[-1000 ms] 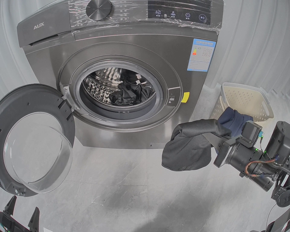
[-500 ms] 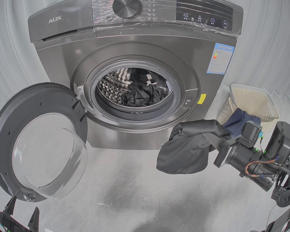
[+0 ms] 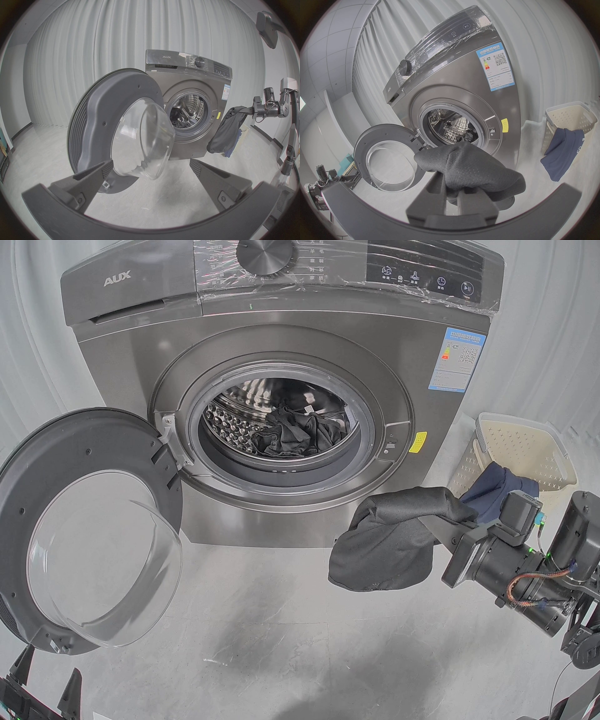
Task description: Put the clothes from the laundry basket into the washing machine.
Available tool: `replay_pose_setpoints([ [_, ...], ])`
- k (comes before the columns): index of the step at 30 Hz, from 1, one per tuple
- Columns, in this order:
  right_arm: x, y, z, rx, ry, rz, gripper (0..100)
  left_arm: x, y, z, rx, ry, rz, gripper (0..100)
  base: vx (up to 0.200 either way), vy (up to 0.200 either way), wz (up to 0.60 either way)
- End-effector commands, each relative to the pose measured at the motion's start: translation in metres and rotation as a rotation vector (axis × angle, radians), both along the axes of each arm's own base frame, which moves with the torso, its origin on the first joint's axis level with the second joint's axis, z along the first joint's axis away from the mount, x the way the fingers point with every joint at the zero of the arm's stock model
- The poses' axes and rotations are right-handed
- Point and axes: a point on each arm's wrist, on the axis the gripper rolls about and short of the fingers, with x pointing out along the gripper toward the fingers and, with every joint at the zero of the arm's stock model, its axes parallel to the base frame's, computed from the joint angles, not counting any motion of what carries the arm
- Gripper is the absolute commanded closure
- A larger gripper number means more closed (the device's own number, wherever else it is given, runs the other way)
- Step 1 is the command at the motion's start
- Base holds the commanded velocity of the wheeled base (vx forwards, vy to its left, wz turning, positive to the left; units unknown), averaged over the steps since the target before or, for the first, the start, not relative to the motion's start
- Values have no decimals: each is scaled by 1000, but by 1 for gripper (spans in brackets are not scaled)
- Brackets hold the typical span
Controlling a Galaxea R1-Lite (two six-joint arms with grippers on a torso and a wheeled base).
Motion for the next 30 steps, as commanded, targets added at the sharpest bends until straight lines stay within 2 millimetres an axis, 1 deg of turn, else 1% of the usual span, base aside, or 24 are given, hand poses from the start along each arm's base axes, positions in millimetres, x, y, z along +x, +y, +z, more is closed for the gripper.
replay_pose_setpoints([
  [1,0,0,0,1,0,1,100,1,0,-4,-1,7,0,0,0,0,0],
  [2,0,0,0,1,0,1,100,1,0,-4,-1,7,0,0,0,0,0],
  [11,0,1,0,0,0,4,100,0,0,-4,-1,6,0,0,0,200,0],
  [25,-3,-2,-8,-17,26,5,100,0,0,-4,30,1,11,0,0,0,0],
  [28,-3,3,-6,-19,16,25,100,0,0,-5,55,3,10,0,0,0,0],
  [30,-3,11,-6,-24,12,54,100,0,0,-4,56,1,7,0,0,0,0],
])
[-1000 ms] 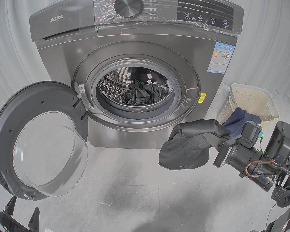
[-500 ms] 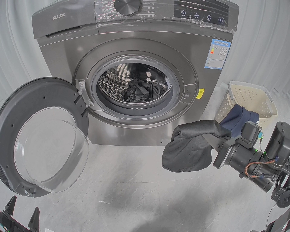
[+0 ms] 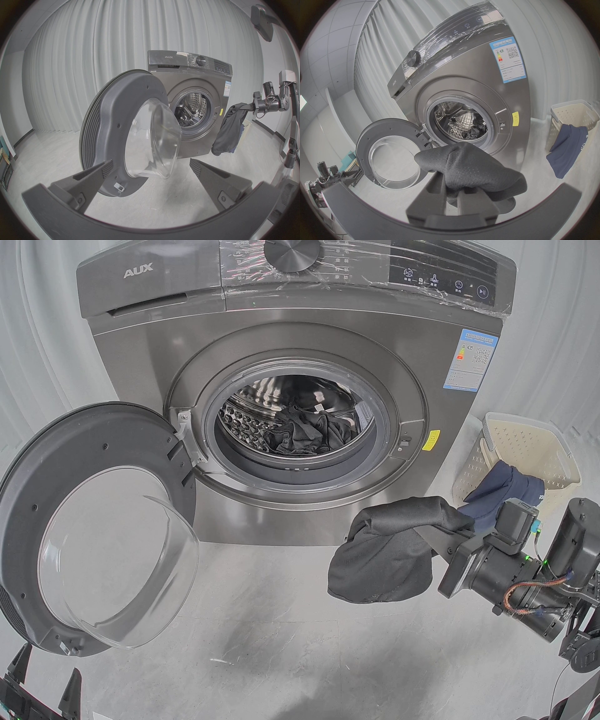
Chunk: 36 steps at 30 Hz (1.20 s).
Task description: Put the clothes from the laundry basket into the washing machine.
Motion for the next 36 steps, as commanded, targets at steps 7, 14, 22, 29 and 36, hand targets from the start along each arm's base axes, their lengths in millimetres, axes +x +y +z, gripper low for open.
replay_pose_setpoints([
  [7,-4,30,9,42,-39,103,100,0,0,-5,12,6,-1,0,0,0,0],
  [14,17,51,7,74,-58,102,100,0,-1,-4,43,-2,-39,0,0,0,0],
  [22,42,76,11,166,-139,90,100,0,-1,-5,41,-1,-39,0,0,0,0],
  [29,42,78,5,150,-126,92,100,-1,-1,1,26,-33,-33,0,0,0,0],
  [36,25,63,12,153,-133,104,100,4,-2,98,27,-229,-66,0,0,0,0],
])
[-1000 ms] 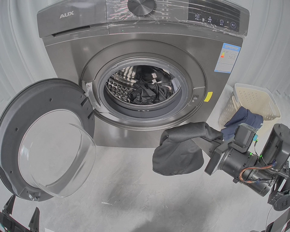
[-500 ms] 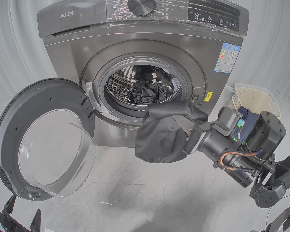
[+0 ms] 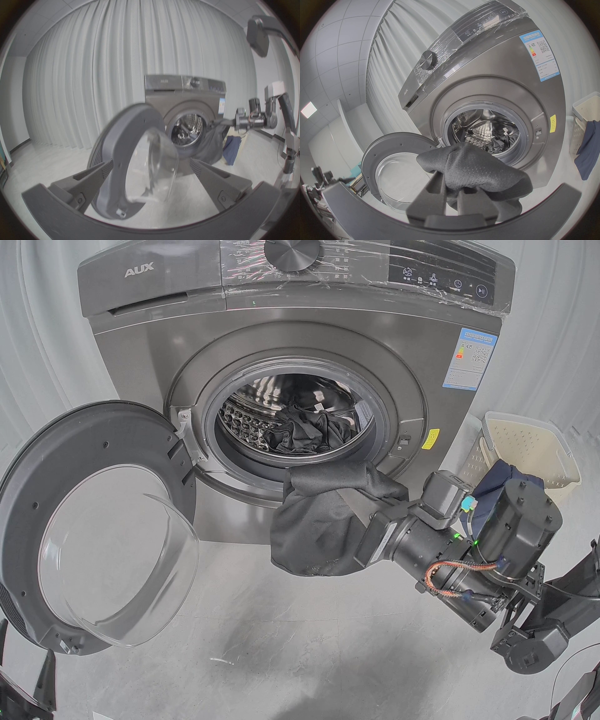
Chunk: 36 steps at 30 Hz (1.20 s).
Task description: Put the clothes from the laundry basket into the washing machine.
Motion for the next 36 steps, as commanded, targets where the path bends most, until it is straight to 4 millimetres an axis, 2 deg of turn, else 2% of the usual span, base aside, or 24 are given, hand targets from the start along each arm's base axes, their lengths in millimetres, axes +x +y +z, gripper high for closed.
replay_pose_setpoints([
  [1,-11,-10,8,13,-18,9,100,15,-1,63,8,-34,-109,0,0,0,0],
  [5,-7,-9,13,27,-34,34,100,38,-6,45,-15,168,-349,0,0,0,0],
  [11,-6,-9,21,47,-58,50,100,61,-13,46,-26,318,-524,0,0,0,0],
  [15,-5,-7,25,57,-71,53,100,97,-31,53,-7,405,-690,0,0,0,0],
  [17,-5,-7,25,58,-72,54,100,110,-41,53,-1,421,-740,0,0,0,0],
  [18,-4,-7,25,58,-72,51,100,123,-50,50,5,451,-760,0,0,0,0],
  [21,3,-12,31,69,-83,24,100,153,-70,40,22,491,-755,0,0,0,0],
  [26,5,-13,32,75,-82,17,100,187,-99,27,19,477,-769,0,0,0,0],
  [29,5,-11,35,82,-92,22,100,201,-115,16,23,485,-779,0,0,0,0],
  [33,6,-8,37,86,-99,29,100,213,-126,1,35,529,-787,0,0,0,0],
  [36,7,-8,40,88,-109,42,100,224,-134,0,27,530,-789,0,0,0,0],
])
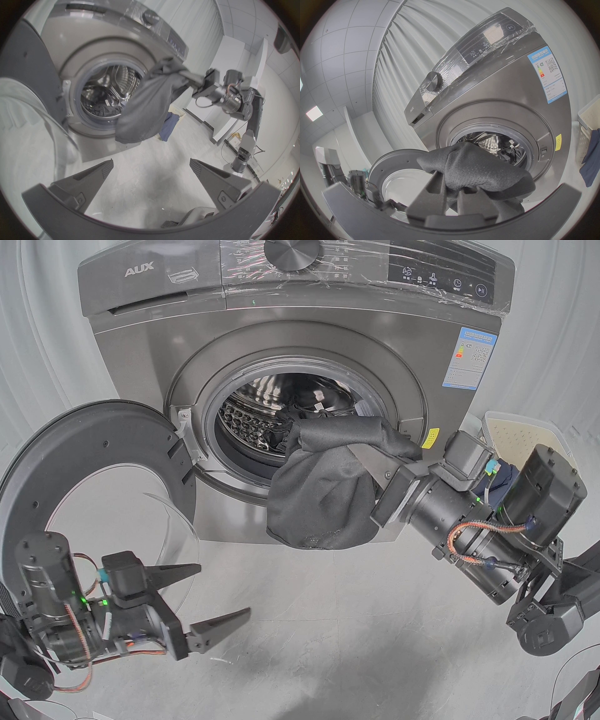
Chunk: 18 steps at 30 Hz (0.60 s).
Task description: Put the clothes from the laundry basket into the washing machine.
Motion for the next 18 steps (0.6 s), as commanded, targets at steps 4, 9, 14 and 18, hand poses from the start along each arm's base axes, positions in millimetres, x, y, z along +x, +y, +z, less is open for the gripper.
replay_pose_setpoints([
  [4,2,3,7,-2,-7,16,100,45,-42,-29,3,129,-21,0,0,0,0],
  [9,2,5,6,-5,-1,19,100,59,-50,-27,-57,164,-12,0,0,0,0],
  [14,2,5,6,-5,0,16,100,70,-56,-33,-62,192,-1,0,0,0,0],
  [18,1,5,6,-5,0,18,100,76,-59,-36,-67,204,5,0,0,0,0],
])
